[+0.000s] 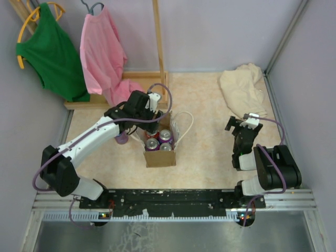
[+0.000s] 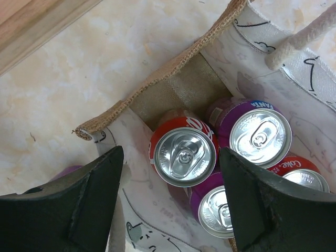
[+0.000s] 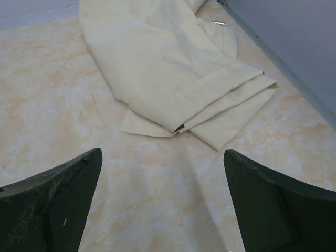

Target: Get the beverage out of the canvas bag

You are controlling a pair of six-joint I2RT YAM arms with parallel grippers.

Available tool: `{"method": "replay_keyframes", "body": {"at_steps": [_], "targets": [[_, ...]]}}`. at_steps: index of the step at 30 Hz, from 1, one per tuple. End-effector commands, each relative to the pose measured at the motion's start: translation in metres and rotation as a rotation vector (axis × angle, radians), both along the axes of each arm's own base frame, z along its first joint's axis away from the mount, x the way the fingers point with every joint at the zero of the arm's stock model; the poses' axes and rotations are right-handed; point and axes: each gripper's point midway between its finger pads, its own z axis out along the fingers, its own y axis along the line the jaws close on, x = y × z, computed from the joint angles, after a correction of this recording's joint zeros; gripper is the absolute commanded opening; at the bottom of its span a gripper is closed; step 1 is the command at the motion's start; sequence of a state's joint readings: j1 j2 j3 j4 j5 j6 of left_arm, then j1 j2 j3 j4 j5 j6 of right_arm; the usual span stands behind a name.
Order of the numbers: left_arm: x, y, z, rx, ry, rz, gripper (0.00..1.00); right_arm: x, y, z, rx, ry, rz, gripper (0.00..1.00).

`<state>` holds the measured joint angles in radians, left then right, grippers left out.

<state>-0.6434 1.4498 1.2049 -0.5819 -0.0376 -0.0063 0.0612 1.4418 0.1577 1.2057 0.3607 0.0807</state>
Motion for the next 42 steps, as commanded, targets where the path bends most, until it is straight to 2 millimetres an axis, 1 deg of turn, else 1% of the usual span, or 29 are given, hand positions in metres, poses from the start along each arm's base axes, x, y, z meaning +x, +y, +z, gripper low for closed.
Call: {"method": "replay_keyframes", "body": {"at_steps": [1,3,10,19,25,28,31,33,36,39,42], "targets": [[-0.006,0.000,-0.011,-0.008,0.042,-0.001,0.79,0.004,-0.002,0.011,-0.007,-0.042,-0.004,0.99],[-0.011,-0.001,-0.012,-0.021,0.057,-0.014,0.79,0.004,-0.002,0.012,-0.006,-0.044,-0.005,0.99],[-0.025,0.000,-0.030,-0.024,0.127,-0.021,0.82,0.004,-0.002,0.011,-0.006,-0.043,-0.005,0.99],[-0.028,-0.004,-0.042,-0.035,0.172,-0.011,0.82,0.004,-0.002,0.011,-0.006,-0.043,-0.005,0.99],[-0.029,0.005,-0.060,0.027,0.209,0.026,0.82,0.004,-0.002,0.011,-0.006,-0.042,-0.005,0.99],[-0.026,0.009,-0.059,0.044,0.197,0.057,0.83,0.004,-0.002,0.011,-0.006,-0.043,-0.005,0.99],[-0.022,0.012,-0.047,0.037,0.156,0.076,0.83,0.004,-0.002,0.011,-0.006,-0.042,-0.004,0.99],[-0.019,0.013,-0.033,0.020,0.116,0.087,0.84,0.004,-0.002,0.011,-0.006,-0.043,-0.005,0.99],[-0.014,0.010,-0.002,-0.038,0.017,0.069,0.90,0.004,-0.002,0.011,-0.006,-0.042,-0.005,0.99],[-0.009,0.001,0.037,-0.126,-0.098,0.025,0.98,0.004,-0.002,0.011,-0.006,-0.043,-0.005,0.99],[-0.008,-0.004,0.069,-0.201,-0.182,0.000,0.99,0.004,-0.002,0.011,-0.007,-0.042,-0.005,0.99]]}}
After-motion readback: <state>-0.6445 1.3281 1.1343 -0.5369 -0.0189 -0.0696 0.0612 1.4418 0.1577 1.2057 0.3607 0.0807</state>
